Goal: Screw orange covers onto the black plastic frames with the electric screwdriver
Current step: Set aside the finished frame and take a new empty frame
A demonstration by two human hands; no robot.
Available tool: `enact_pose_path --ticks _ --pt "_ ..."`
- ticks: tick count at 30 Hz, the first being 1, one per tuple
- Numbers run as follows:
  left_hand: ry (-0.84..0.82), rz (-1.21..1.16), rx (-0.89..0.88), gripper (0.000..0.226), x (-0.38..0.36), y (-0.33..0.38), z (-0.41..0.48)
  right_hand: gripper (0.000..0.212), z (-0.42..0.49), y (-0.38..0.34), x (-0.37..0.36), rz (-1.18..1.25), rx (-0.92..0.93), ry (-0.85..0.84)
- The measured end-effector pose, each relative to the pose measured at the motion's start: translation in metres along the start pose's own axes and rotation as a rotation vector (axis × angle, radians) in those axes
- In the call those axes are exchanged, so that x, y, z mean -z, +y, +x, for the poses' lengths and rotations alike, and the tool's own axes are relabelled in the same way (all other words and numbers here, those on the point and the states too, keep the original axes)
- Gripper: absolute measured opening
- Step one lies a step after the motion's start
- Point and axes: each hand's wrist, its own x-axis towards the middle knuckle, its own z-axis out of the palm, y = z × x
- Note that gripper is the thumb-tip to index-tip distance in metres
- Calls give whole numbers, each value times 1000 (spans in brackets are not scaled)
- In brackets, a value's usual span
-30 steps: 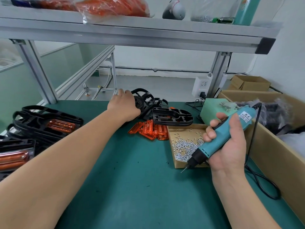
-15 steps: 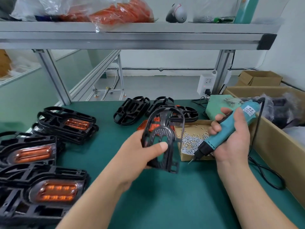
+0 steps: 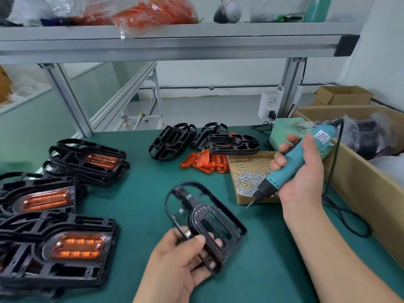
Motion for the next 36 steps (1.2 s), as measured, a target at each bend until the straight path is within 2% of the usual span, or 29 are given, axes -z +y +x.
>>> enact_pose_path --ticks 2,5,9,12,16,19,21,23,27,33,36 --pt "-37 100 -104 29 7 0 5 29 0 1 1 -5 6 -2" --pt "-193 329 -268 30 11 10 11 29 0 0 3 2 10 5" --pt "-281 642 -435 20 14 18 21 28 2 -2 4 23 13 17" --pt "-341 790 -444 28 17 25 32 29 2 -1 5 26 16 14" --pt "-432 958 -453 50 21 38 41 29 2 0 5 15 15 9" --pt "-494 953 -331 62 20 46 47 29 3 1 5 12 15 6" --pt "-527 874 -235 53 19 51 49 29 4 1 6 11 16 5" --pt "-558 900 -257 42 18 54 52 29 4 1 6 9 18 8" --pt "-616 1116 -326 53 9 58 59 30 3 2 6 8 18 10" --pt "-731 1212 -338 67 -8 54 66 30 5 1 7 21 15 18" --pt "-729 1185 -326 55 -11 53 69 30 6 1 9 28 16 25"
